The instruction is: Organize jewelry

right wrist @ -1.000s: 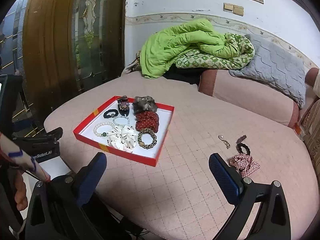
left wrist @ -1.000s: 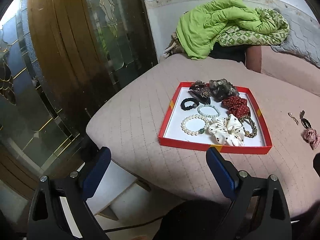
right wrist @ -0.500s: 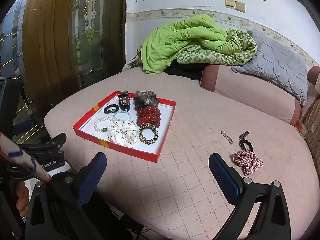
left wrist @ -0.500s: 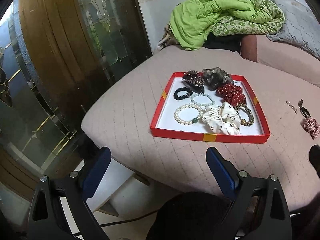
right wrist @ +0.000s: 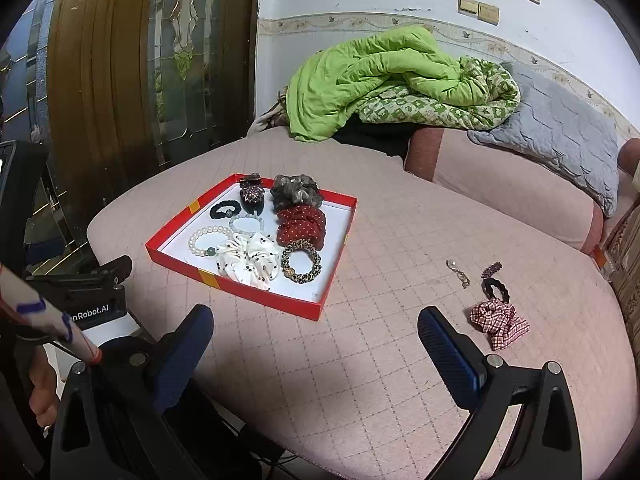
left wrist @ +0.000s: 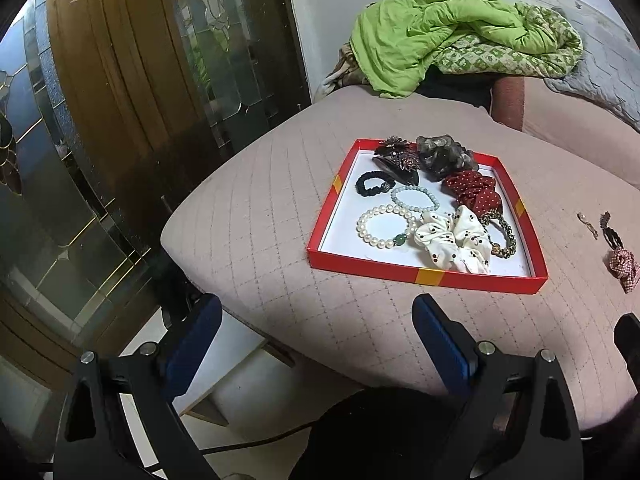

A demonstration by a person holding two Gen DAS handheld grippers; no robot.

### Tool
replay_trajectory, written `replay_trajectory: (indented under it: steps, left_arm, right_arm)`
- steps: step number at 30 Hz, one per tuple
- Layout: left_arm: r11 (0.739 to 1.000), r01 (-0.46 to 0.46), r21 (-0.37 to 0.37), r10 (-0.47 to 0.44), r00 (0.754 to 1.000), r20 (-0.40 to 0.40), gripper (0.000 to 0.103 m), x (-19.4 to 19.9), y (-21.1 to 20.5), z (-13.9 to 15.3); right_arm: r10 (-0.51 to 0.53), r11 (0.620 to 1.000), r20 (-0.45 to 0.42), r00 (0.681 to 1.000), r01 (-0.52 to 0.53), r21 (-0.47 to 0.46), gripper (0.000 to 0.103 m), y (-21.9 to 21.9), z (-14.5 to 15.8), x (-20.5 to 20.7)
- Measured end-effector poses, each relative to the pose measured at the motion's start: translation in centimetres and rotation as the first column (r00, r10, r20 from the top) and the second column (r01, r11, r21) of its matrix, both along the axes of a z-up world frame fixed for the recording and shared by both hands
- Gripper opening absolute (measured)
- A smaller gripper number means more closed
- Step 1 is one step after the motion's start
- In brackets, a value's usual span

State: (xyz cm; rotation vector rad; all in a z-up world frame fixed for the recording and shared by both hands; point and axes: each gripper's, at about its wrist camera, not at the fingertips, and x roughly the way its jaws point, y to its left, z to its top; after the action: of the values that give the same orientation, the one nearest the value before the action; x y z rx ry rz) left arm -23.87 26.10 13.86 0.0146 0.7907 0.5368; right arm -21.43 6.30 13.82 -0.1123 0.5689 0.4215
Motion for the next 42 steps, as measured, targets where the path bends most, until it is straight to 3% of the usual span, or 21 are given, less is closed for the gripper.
replay_trajectory:
  steps: [42]
  left_arm:
    - [1.0, 0.004, -0.001, -0.004, 0.999, -0.049, 0.095, 1.2, 0.0, -1.1]
  right_arm:
    - [0.02, 1.0, -0.057, 0.998, -0.02, -0.004, 0.103, 0.3, -1.5, 1.2]
